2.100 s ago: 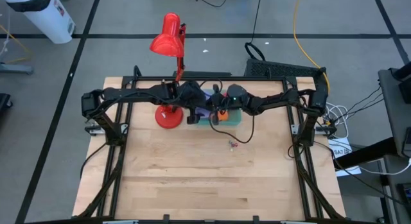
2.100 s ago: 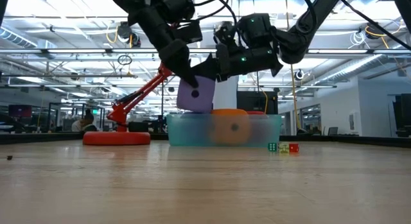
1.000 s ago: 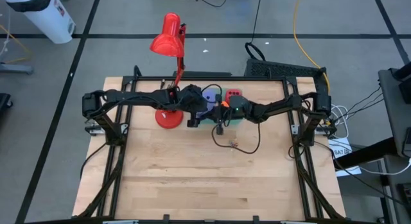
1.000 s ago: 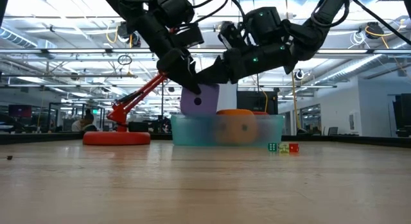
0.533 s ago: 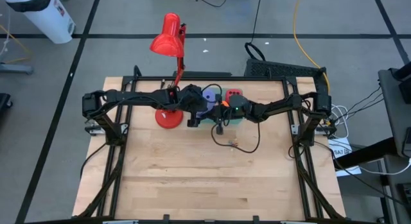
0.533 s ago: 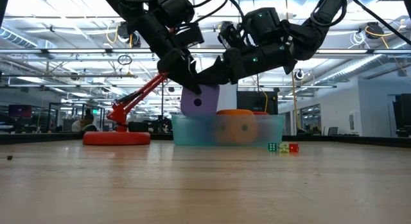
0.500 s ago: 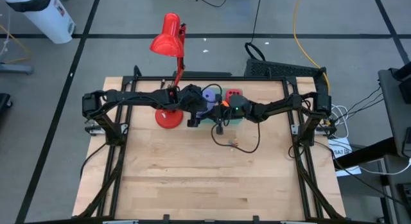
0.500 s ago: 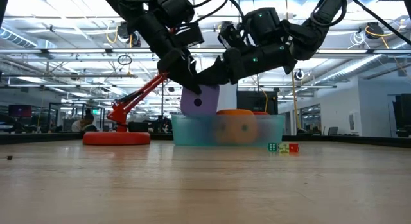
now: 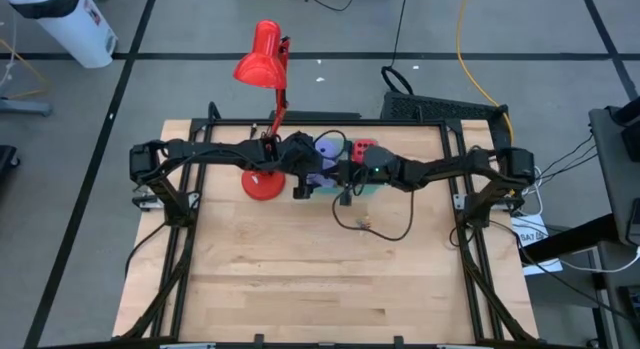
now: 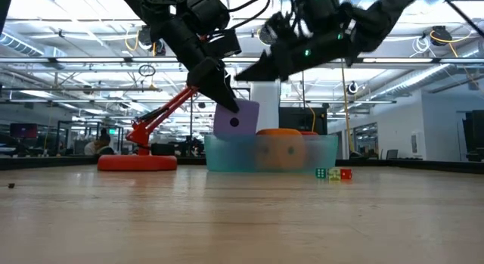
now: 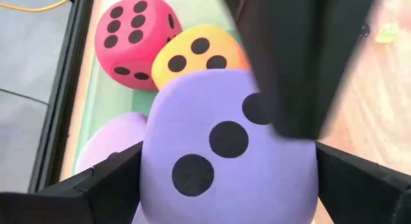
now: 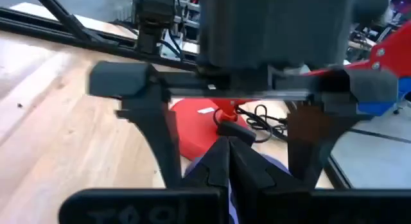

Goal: Pick & Place Dice
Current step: Put the light purple die into the green bin

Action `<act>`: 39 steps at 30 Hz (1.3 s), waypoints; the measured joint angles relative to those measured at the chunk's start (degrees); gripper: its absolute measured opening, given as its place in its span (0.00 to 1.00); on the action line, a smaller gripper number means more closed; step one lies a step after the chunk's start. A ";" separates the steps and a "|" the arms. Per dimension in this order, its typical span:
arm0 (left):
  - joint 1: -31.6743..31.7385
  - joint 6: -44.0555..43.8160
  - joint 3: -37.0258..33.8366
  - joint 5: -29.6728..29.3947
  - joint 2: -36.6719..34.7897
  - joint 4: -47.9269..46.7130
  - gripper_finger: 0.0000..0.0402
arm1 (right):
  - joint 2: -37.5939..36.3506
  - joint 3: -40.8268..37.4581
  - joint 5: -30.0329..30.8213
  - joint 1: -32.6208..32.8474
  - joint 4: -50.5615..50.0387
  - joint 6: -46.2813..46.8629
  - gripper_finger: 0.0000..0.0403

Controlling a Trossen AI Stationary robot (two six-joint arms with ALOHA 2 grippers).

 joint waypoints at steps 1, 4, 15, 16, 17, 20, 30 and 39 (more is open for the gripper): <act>0.28 -0.23 0.00 1.41 0.00 0.17 0.99 | -1.07 0.04 0.78 0.29 -1.92 -0.02 0.00; 1.13 -1.85 -0.02 4.23 0.02 0.25 0.99 | -3.44 -0.12 2.07 1.01 -7.25 -0.02 0.00; 2.71 -3.72 -0.07 6.05 0.04 0.09 1.00 | -5.30 -0.90 1.50 1.82 -13.51 -4.34 0.00; 2.73 -3.72 -0.07 6.41 0.09 0.15 1.00 | -5.28 -1.28 1.37 1.84 -13.36 -5.32 0.00; 2.73 -3.63 -0.11 6.67 0.09 0.30 1.00 | -5.24 -1.60 1.38 1.87 -13.25 -6.03 0.00; 2.54 -2.66 -0.14 6.79 0.11 0.57 1.00 | -5.19 -2.45 2.36 1.80 -9.38 -6.60 0.00; 0.70 0.32 -0.18 6.32 0.18 2.25 1.00 | -5.21 -2.89 -2.50 -1.53 -6.97 -7.72 0.00; 0.53 0.57 -0.18 5.92 0.18 3.00 1.00 | -1.10 -2.87 -8.30 -3.53 -0.41 -7.25 0.00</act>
